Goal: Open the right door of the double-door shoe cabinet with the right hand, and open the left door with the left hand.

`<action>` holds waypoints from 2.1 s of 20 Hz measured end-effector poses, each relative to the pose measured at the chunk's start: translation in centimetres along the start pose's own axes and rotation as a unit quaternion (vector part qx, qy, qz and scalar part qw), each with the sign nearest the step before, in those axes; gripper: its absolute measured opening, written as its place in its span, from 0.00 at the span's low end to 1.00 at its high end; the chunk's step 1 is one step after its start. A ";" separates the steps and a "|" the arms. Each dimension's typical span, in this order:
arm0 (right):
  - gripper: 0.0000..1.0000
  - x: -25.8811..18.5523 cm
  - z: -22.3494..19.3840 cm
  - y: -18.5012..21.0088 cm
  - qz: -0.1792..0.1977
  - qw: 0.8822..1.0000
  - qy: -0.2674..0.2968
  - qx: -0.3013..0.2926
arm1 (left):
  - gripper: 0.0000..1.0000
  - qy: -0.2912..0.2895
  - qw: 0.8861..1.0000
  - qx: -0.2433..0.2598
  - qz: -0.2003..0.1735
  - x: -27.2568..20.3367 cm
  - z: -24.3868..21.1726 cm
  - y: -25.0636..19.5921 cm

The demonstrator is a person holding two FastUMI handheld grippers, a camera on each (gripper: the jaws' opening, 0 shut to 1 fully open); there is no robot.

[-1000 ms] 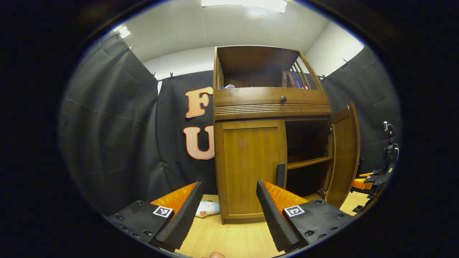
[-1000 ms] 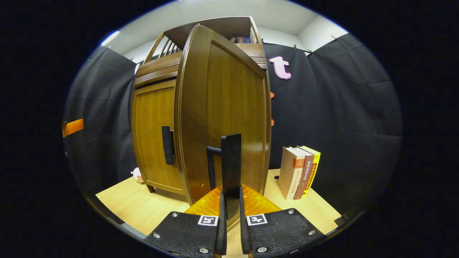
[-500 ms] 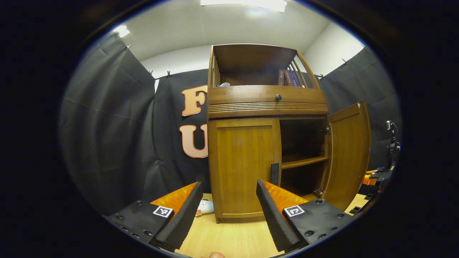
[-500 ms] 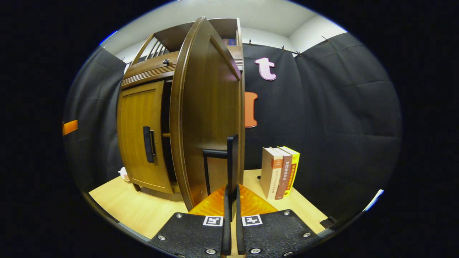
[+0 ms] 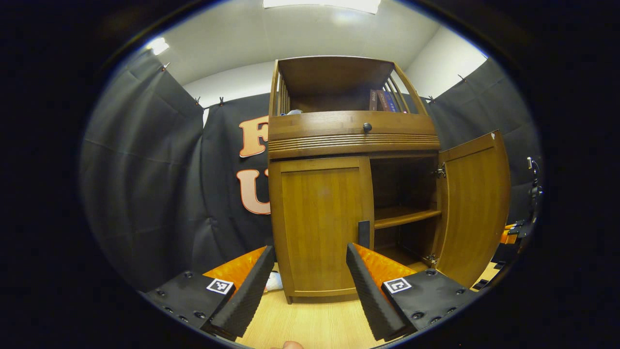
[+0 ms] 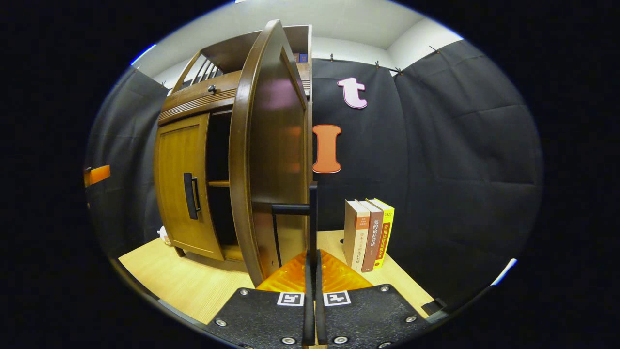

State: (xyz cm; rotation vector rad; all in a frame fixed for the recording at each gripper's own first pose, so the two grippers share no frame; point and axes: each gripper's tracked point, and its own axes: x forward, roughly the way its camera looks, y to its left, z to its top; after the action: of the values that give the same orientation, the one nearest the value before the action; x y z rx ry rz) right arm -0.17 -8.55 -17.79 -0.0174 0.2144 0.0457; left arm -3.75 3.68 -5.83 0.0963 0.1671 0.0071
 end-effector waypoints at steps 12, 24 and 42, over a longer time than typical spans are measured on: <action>0.00 -0.1 -0.1 -3.5 0.058 0.998 -0.011 0.017 | 0.94 0.009 1.000 0.003 -0.014 0.3 -0.2 -1.3; 0.36 0.4 -0.1 -6.1 0.072 0.997 -0.012 0.038 | 0.94 0.017 1.000 -0.001 -0.017 0.8 -0.8 -2.0; 0.70 -4.1 -0.3 -8.8 0.038 0.998 -0.016 0.036 | 0.94 0.044 0.998 0.001 -0.047 8.0 -3.1 -5.4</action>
State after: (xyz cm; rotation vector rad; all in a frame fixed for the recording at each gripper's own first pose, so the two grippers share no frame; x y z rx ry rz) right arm -3.81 -17.51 -17.07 0.0632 0.1852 0.1148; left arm 3.58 -1.31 -10.70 0.0898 0.2601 -0.0818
